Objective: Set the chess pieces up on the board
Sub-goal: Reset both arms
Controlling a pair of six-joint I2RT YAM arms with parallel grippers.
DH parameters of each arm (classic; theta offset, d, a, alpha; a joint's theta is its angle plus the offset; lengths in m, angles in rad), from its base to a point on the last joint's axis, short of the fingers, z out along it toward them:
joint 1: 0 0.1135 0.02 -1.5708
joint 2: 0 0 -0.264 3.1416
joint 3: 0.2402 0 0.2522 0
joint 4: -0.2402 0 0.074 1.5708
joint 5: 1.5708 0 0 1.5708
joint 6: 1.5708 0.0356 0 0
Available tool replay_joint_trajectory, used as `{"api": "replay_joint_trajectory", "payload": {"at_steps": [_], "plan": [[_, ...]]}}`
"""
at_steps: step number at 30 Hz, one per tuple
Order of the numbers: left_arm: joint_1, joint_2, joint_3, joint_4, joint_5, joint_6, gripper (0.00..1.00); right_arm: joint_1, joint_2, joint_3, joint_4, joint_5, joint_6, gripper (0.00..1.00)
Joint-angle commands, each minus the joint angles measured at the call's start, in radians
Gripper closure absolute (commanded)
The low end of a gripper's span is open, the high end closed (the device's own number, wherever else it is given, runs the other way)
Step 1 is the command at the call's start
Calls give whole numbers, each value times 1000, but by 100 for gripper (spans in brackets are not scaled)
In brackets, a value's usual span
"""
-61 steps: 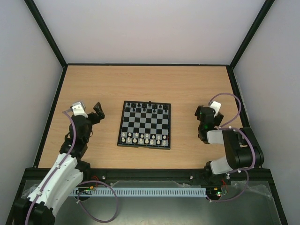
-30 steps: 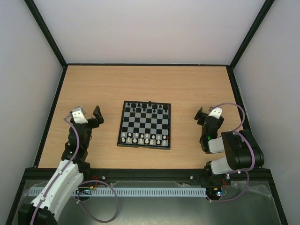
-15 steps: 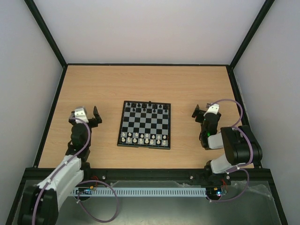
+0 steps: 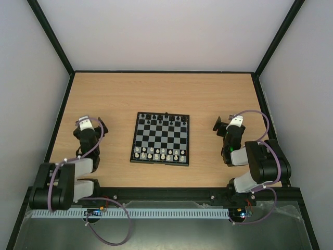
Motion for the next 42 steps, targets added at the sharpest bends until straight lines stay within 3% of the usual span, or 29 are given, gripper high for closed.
{"api": "replay_joint_trajectory", "payload": {"at_steps": [1,4,7,10,29,31,42], "plan": [[9,149,140,93,32,3,1,-4,3,18,22,3,-10,2],[7,207,179,105,25,49,1,-4,2,17,21,4,-10,2],[6,271,158,244,29,74,1,-4,2,18,21,2,-10,2],[-2,303,209,164,27,81,0,-4,3,18,21,3,-10,1],[-9,335,188,228,102,122,0,-4,3,18,21,3,-11,1],[8,359,140,337,151,124,0,-5,3,18,20,2,-11,1],[-8,354,153,309,134,141,1,-4,7,23,14,0,-10,1]]}}
